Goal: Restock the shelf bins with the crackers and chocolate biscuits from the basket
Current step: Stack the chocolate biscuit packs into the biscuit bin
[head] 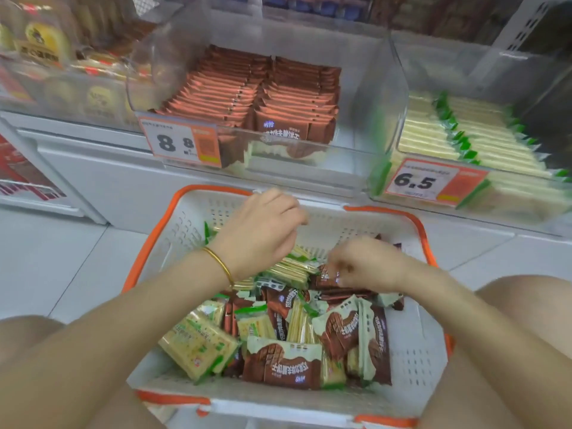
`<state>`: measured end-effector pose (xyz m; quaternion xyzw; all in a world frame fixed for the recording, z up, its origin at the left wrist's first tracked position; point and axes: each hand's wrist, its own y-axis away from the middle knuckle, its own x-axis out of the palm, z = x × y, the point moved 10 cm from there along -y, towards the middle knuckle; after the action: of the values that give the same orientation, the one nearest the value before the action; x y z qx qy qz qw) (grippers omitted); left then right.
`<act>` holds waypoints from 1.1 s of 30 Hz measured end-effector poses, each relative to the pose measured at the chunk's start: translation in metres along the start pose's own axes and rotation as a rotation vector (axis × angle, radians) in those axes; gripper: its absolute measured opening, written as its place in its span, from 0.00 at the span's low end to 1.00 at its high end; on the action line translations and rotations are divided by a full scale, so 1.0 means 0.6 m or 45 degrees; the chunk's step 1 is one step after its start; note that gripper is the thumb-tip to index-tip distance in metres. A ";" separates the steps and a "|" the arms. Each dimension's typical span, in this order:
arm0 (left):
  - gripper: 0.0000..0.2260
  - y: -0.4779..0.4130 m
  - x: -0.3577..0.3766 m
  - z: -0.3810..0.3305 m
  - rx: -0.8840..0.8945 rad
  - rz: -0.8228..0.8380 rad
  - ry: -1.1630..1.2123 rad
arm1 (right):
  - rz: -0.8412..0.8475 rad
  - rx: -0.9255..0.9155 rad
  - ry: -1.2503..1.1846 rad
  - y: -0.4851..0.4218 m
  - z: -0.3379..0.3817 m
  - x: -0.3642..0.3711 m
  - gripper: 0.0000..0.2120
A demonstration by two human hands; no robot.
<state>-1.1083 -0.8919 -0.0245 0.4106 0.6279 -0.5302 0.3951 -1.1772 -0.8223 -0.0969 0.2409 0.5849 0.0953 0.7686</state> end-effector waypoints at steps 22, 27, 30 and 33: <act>0.11 0.043 0.114 0.031 -0.432 0.513 0.450 | 0.361 -0.358 0.479 -0.023 -0.043 0.163 0.16; 0.11 0.062 0.123 0.061 -0.894 0.543 0.962 | 0.029 -0.109 -0.810 -0.013 -0.055 0.041 0.14; 0.08 0.070 0.119 0.083 -1.102 0.430 1.174 | -0.187 -0.050 -1.231 -0.009 -0.066 0.016 0.14; 0.12 0.072 0.112 0.095 -1.216 0.325 1.237 | -0.269 -0.085 -1.368 -0.006 -0.050 0.001 0.13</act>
<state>-1.0879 -0.9375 -0.1092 0.4532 0.8451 0.0987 0.2659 -1.2059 -0.8177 -0.1050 0.1711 0.1278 -0.1006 0.9717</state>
